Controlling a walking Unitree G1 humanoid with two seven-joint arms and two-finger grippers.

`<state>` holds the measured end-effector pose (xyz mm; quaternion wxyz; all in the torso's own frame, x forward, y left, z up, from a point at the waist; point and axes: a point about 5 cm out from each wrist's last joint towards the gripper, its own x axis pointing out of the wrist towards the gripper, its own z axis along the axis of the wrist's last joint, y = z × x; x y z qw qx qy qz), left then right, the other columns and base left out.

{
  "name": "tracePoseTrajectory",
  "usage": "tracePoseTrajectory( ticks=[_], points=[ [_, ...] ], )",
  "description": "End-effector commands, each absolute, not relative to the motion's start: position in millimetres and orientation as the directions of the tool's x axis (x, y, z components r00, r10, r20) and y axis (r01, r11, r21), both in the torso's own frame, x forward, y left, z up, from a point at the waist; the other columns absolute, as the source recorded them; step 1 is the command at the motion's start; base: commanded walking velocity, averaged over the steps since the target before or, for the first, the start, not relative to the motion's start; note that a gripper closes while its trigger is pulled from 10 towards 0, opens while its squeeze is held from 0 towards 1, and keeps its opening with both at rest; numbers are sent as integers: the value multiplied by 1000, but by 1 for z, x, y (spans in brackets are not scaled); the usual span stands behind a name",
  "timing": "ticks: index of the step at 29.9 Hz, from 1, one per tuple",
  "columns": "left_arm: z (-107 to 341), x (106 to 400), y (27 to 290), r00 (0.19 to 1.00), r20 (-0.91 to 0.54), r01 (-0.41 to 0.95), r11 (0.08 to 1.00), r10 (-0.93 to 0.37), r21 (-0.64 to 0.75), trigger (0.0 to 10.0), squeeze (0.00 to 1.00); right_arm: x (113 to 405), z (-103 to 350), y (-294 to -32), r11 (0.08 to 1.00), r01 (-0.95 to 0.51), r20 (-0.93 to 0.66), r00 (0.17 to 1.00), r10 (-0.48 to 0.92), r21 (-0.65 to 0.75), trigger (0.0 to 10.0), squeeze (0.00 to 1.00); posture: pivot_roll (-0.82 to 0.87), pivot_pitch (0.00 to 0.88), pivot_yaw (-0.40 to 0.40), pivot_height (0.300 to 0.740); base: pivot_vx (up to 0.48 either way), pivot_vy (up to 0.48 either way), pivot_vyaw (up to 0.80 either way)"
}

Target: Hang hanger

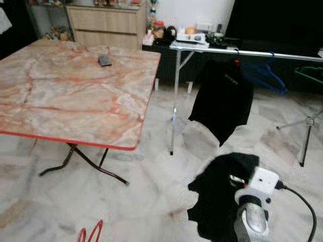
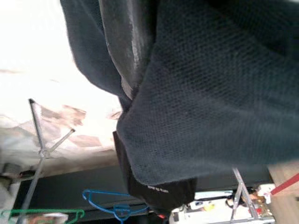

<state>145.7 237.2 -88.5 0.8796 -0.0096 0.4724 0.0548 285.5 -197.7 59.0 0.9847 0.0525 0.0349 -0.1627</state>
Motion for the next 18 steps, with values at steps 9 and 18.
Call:
tracePoseTrajectory(
  ticks=[9,18],
  points=[
    [-89,144,241,538,-836,-120,992,106,49,10000,0,298,76,-189,961,267,-6,964,-267,70,10000,0,75,74,-84,740,0,480,0],
    [-89,143,242,535,-838,-128,991,109,47,10000,0,305,88,-185,971,234,42,971,-236,44,10000,0,54,82,-80,740,0,480,0]
  ],
)
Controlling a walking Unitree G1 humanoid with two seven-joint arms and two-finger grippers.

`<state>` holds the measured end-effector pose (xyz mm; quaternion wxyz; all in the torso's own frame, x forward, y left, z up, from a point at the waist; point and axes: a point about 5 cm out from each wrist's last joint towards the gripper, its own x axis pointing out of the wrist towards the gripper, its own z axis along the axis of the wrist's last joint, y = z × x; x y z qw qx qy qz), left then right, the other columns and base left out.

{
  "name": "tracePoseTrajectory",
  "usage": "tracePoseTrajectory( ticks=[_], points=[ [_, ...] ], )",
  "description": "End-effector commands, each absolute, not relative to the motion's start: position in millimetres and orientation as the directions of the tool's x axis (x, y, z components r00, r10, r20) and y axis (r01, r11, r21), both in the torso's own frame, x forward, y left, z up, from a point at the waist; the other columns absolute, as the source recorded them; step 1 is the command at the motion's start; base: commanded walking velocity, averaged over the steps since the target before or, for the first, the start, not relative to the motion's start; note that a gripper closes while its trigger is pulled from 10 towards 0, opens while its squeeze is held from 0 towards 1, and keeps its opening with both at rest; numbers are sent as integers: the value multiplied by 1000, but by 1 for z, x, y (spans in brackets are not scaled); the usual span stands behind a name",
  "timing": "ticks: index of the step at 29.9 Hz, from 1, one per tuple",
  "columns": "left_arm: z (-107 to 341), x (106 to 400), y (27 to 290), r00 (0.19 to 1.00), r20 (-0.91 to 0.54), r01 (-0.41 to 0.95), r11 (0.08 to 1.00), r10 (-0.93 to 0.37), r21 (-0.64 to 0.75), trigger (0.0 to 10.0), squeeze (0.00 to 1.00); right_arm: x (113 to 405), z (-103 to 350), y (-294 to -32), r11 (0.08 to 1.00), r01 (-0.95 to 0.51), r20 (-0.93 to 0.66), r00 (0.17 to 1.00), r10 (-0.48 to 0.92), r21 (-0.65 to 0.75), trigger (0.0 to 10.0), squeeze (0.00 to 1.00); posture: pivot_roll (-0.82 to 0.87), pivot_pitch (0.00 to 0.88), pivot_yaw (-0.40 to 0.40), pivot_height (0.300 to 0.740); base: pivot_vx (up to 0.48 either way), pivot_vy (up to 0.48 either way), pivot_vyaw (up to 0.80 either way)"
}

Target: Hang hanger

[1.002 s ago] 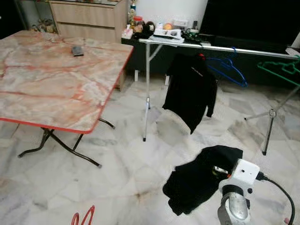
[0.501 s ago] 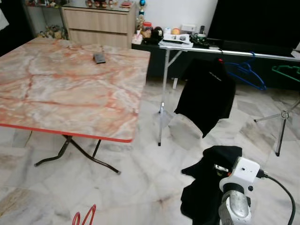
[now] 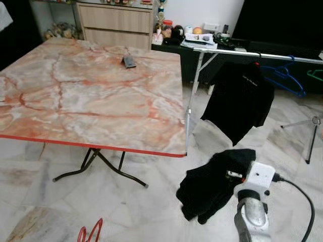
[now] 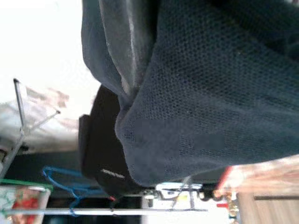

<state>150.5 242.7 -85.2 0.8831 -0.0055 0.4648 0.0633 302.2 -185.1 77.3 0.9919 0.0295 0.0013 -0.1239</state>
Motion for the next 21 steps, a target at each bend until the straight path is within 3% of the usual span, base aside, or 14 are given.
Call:
tracePoseTrajectory(
  ticks=[1,6,21],
  points=[
    [-88,143,243,534,-838,-129,991,110,48,10000,0,305,87,-185,971,234,41,971,-235,45,10000,0,60,84,-78,740,0,480,0],
    [-88,144,244,535,-836,-126,990,118,59,10000,0,304,85,-184,971,234,34,971,-236,48,10000,0,73,83,-76,740,0,397,0],
    [-91,132,250,496,-857,-137,987,137,79,10000,0,315,108,-180,979,200,123,972,-202,35,10000,0,75,77,-84,740,0,0,0]
  ],
)
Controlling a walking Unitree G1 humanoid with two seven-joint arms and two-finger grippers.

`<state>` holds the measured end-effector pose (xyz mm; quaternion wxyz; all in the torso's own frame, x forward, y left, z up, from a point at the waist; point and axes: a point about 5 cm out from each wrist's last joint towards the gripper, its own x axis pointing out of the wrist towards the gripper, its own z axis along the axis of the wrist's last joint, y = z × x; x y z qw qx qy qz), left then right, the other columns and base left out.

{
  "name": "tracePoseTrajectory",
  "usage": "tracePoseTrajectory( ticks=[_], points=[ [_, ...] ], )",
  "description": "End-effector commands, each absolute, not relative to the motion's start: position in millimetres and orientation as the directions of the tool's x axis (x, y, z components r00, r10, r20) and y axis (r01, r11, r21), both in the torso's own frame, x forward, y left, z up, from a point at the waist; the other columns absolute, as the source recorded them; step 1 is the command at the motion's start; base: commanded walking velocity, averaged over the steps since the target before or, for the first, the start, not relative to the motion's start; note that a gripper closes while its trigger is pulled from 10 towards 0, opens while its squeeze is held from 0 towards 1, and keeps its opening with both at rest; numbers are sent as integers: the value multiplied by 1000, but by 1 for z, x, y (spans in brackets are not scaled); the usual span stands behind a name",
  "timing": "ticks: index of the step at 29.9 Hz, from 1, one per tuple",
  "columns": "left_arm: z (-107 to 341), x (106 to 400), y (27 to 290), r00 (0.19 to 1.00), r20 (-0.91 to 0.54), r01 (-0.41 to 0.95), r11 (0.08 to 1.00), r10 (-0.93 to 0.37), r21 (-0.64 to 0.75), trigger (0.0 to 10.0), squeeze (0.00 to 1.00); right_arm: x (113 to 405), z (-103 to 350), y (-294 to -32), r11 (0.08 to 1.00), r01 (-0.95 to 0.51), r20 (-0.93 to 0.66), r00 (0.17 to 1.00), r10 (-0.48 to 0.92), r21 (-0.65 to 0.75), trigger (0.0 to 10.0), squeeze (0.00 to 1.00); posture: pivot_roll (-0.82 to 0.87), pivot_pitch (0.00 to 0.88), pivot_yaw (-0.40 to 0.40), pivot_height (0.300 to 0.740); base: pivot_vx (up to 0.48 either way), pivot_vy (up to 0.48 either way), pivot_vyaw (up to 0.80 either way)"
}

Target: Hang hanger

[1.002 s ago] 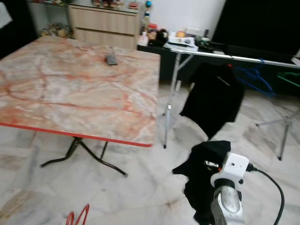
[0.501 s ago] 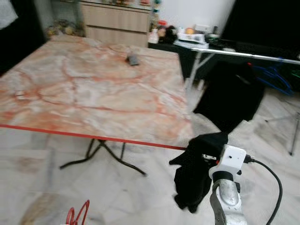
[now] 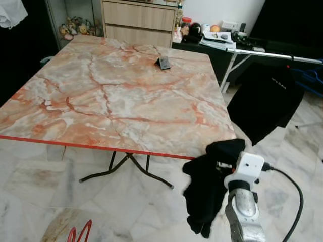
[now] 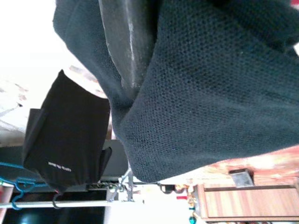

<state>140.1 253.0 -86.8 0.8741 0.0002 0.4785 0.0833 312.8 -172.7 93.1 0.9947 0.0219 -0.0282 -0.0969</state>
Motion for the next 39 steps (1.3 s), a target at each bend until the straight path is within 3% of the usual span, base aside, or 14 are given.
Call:
tracePoseTrajectory(
  ticks=[1,13,25,31,39],
  points=[
    [-91,131,252,494,-858,-140,987,140,80,10000,0,318,113,-178,981,189,140,971,-192,34,10000,0,75,77,-85,740,0,0,0],
    [-90,120,264,475,-866,-168,982,159,88,10000,0,347,181,-146,1000,-11,326,945,12,-4,10000,0,77,67,-84,740,0,0,0],
    [-95,123,247,475,-870,-150,986,135,71,10000,0,337,190,-122,987,-136,364,918,159,-90,10000,0,75,41,-76,740,0,0,0],
    [-95,124,243,481,-867,-150,986,131,66,10000,0,331,197,-118,985,-130,397,903,166,-116,10000,0,85,16,-80,740,0,0,0],
    [-96,120,245,476,-869,-151,986,137,73,10000,0,317,187,-134,996,-53,360,930,75,-70,10000,0,82,0,-79,740,0,0,0]
  ],
)
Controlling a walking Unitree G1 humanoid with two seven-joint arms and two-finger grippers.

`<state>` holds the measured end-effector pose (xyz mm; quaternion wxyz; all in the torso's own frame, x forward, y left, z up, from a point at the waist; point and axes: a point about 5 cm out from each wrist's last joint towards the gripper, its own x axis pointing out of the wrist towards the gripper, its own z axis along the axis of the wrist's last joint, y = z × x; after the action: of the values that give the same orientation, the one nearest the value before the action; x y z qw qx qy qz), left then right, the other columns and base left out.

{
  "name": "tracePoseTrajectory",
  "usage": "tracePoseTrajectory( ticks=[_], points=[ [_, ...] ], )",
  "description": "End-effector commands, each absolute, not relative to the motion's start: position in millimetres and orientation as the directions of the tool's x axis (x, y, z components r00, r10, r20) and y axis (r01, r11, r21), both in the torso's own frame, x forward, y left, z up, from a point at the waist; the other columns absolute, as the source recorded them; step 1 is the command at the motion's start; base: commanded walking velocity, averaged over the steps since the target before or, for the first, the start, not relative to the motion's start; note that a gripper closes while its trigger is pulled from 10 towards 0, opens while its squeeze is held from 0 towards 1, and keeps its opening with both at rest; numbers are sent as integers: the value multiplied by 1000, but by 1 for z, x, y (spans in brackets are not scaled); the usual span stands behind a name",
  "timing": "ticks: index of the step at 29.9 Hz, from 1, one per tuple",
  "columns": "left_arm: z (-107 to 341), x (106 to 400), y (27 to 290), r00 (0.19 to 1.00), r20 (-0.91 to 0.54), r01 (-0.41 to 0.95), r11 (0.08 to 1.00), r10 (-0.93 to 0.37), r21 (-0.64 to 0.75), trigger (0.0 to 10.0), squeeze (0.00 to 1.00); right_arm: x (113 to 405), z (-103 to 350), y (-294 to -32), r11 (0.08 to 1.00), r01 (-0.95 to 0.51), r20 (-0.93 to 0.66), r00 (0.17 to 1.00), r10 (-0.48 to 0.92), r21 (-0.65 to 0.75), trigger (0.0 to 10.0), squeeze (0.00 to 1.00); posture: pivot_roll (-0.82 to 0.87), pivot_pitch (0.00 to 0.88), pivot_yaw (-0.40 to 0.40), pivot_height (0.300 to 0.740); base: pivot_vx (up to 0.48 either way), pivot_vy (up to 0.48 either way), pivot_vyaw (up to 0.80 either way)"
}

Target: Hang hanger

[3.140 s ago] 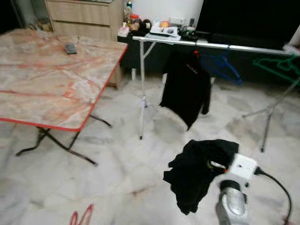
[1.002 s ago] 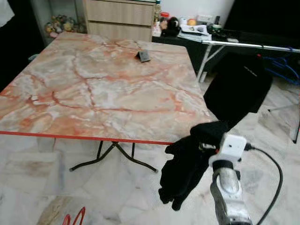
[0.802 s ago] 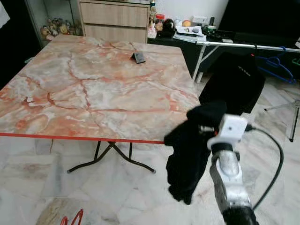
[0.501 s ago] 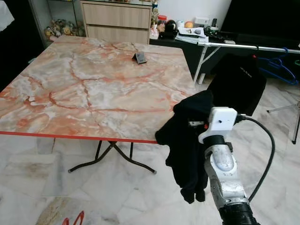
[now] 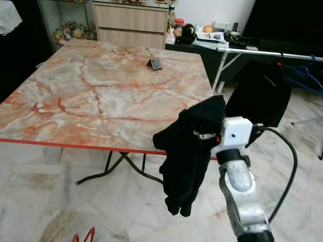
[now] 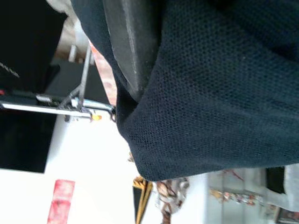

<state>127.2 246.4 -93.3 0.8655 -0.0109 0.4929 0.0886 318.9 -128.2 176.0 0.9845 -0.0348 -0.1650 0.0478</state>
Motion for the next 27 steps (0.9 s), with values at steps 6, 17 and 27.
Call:
tracePoseTrajectory(
  ticks=[6,17,27],
  points=[
    [-95,124,247,483,-864,-153,985,142,76,10000,0,317,183,-139,999,-14,347,937,29,-45,10000,0,84,0,-70,740,0,0,0],
    [-90,132,253,505,-850,-187,980,154,66,10000,0,321,192,-130,1000,-21,365,930,28,-23,10000,0,104,0,-77,740,0,0,0],
    [-89,126,264,492,-853,-207,975,174,80,10000,0,318,196,-127,999,-28,379,925,34,-21,10000,0,103,0,-77,740,0,0,0]
  ],
)
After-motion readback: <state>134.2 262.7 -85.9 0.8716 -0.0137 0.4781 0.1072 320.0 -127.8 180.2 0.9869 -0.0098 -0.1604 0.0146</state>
